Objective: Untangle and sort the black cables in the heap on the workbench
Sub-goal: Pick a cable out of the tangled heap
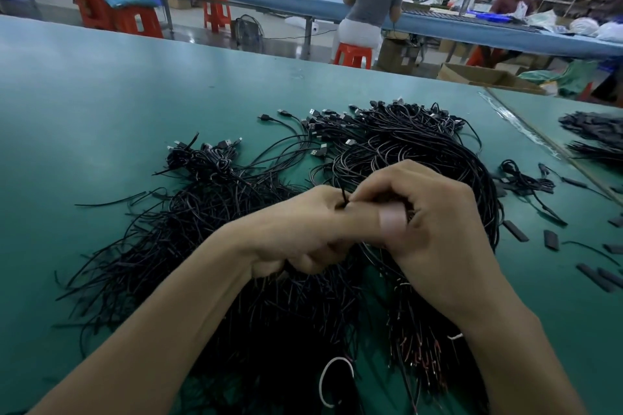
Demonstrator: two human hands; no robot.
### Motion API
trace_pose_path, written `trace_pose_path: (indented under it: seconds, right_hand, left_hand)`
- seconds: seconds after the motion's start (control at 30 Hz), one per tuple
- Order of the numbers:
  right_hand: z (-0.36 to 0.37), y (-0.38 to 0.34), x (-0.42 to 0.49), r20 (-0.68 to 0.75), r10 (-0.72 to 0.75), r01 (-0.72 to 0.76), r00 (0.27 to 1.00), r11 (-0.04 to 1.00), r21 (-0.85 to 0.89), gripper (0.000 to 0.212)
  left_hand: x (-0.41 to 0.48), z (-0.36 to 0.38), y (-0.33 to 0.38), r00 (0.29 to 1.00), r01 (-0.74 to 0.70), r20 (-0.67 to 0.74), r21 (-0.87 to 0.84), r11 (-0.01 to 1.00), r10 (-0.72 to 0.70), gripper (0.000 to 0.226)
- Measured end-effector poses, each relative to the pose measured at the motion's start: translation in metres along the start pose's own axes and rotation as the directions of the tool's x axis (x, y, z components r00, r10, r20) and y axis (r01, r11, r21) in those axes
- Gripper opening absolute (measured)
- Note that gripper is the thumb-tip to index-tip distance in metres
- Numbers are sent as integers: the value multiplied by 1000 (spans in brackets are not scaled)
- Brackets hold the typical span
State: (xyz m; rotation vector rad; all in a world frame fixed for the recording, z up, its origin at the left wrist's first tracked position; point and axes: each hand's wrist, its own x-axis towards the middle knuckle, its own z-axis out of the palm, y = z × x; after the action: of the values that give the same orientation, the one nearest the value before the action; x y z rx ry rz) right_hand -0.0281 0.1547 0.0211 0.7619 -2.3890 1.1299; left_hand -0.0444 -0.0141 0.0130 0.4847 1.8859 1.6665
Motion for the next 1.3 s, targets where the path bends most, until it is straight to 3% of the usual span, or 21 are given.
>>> trace_pose_path:
  seconds: [0.07, 0.17, 0.37, 0.53, 0.6, 0.67, 0.73, 0.8, 0.87, 0.93, 1.03, 1.07, 1.13, 1.2, 1.3]
  right_hand:
    - [-2, 0, 0, 47, 36, -37, 998, 999, 22, 19]
    - [-4, 1, -1, 130, 67, -67, 989, 998, -3, 36]
    - [-4, 1, -1, 117, -2, 13, 993, 996, -90, 14]
    - [-1, 9, -1, 84, -20, 33, 996, 986, -165, 7]
    - [1, 11, 0, 10, -24, 25, 1000, 980, -197, 7]
    - [3, 10, 1, -99, -11, -8, 995, 982, -187, 11]
    - [8, 7, 1, -214, 43, -63, 976, 994, -90, 17]
    - [15, 0, 1, -261, 151, -112, 953, 981, 159, 15]
    - [23, -10, 0, -211, 287, -168, 934, 877, 450, 15]
    - [28, -18, -1, -87, 391, -250, 916, 728, 638, 20]
    - [27, -23, 0, 216, 434, -407, 875, 418, 812, 17]
    - [26, -21, 0, 278, 428, -445, 860, 361, 820, 15]
    - [24, -17, 0, 339, 431, -498, 836, 338, 798, 12]
    - [24, -13, 0, 345, 440, -511, 829, 345, 787, 9]
    - [22, -5, 0, 313, 450, -491, 836, 361, 793, 11]
  left_hand:
    - [-4, 0, 3, 1000, -31, 9, 177, 984, 30, 29]
    - [-4, 3, 1, 1000, 10, -11, 241, 971, -8, 27]
    - [-2, 5, -1, 1000, 12, -8, 204, 979, -11, 19]
    - [2, 5, -2, 997, 29, -79, 95, 995, -22, 16]
    - [5, 6, 0, 991, 21, -132, -60, 998, -29, 4]
    - [7, 9, 3, 987, -61, -162, -292, 955, 13, 14]
    - [9, 15, 6, 968, -179, -234, -405, 896, 87, 22]
    - [11, 23, 6, 924, -272, -362, -398, 876, 122, 40]
    - [15, 29, 4, 844, -373, -509, -334, 866, 167, 50]
    - [14, 31, 4, 764, -483, -605, -308, 820, 223, 44]
    - [11, 27, 3, 693, -617, -652, -317, 720, 307, 34]
    - [11, 25, 4, 680, -653, -645, -317, 688, 348, 29]
    - [11, 21, 3, 650, -711, -620, -292, 640, 439, 24]
    - [11, 17, 2, 595, -745, -594, -157, 648, 541, 18]
    - [9, 13, -2, 496, -638, -551, 293, 712, 671, 14]
